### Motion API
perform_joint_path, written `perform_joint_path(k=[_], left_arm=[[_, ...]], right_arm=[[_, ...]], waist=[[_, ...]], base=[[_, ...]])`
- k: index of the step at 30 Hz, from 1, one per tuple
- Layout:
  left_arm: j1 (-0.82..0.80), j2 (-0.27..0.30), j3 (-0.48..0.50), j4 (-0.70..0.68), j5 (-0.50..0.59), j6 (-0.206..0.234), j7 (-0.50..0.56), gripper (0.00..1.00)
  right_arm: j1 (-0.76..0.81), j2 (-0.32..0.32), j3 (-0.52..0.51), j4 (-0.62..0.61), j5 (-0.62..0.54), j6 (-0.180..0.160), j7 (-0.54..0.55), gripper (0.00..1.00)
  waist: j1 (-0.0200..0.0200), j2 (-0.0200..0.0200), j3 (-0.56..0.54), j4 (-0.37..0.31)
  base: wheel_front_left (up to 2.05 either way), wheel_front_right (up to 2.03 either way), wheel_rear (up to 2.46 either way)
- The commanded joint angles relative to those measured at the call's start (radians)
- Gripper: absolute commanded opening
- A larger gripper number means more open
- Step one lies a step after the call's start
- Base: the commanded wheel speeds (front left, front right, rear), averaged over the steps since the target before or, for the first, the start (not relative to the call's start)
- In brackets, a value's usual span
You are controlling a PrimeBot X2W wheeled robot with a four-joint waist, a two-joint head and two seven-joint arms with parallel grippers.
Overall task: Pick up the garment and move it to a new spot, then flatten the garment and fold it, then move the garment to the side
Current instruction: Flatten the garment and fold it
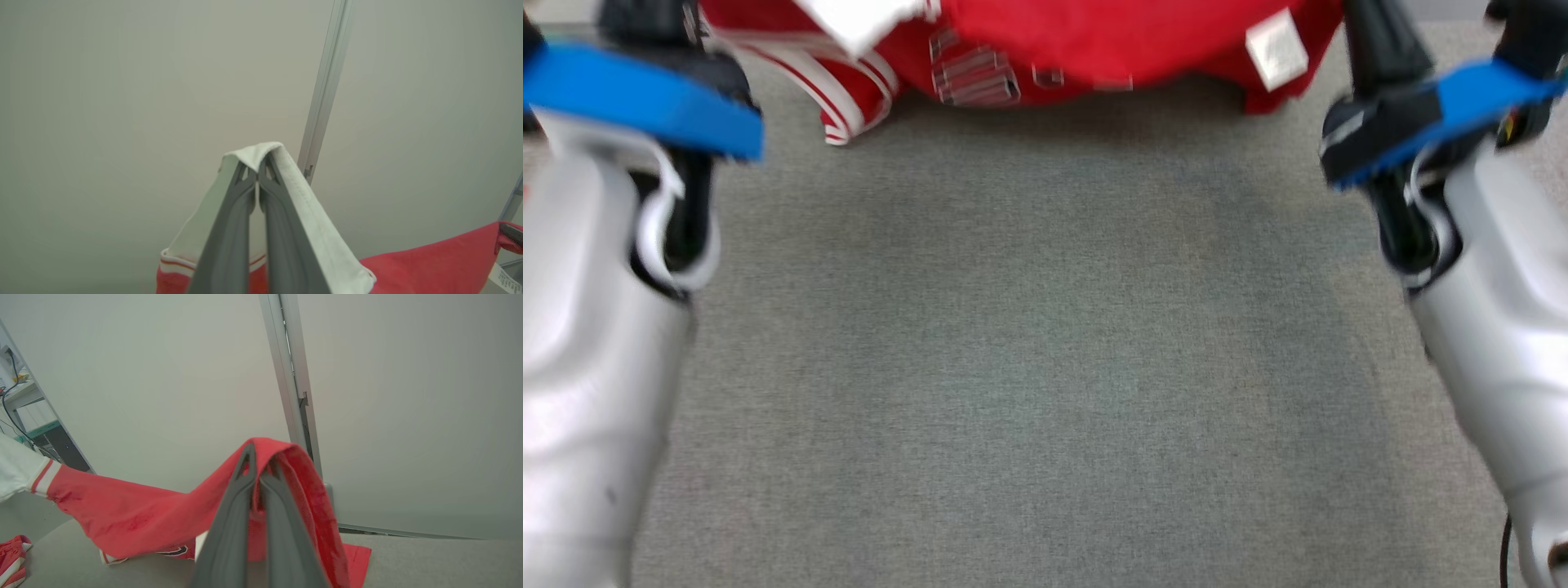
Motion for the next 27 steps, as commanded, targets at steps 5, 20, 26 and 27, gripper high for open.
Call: perform_joint_path(k=[5,20,26,27], left_arm=[[0.307,-0.06,0.103,-0.148,0.065,0.019,-0.004,0.0],[0.944,-0.168,0.245,-0.375,0.142,0.055,-0.005,0.0],[1.08,-0.179,0.271,-0.397,0.149,0.075,-0.005,0.0],[1.096,-0.179,0.266,-0.401,0.152,0.074,-0.005,0.0]], right_arm=[[0.251,-0.028,-0.013,-0.126,0.018,0.0,-0.006,0.0],[0.801,-0.013,-0.08,-0.284,-0.02,0.0,-0.006,0.0],[0.934,-0.006,-0.099,-0.309,-0.045,0.0,0.002,0.0],[0.957,-0.003,-0.104,-0.317,-0.043,0.0,0.012,0.0]], waist=[[0.0001,0.0001,-0.051,0.017],[0.0001,0.0001,-0.211,0.024],[0.0001,0.0001,-0.263,0.025],[0.0001,0.0001,-0.271,0.026]], base=[[0.0,0.0,0.0],[0.0,0.0,0.0],[0.0,0.0,0.0],[0.0,0.0,0.0]])
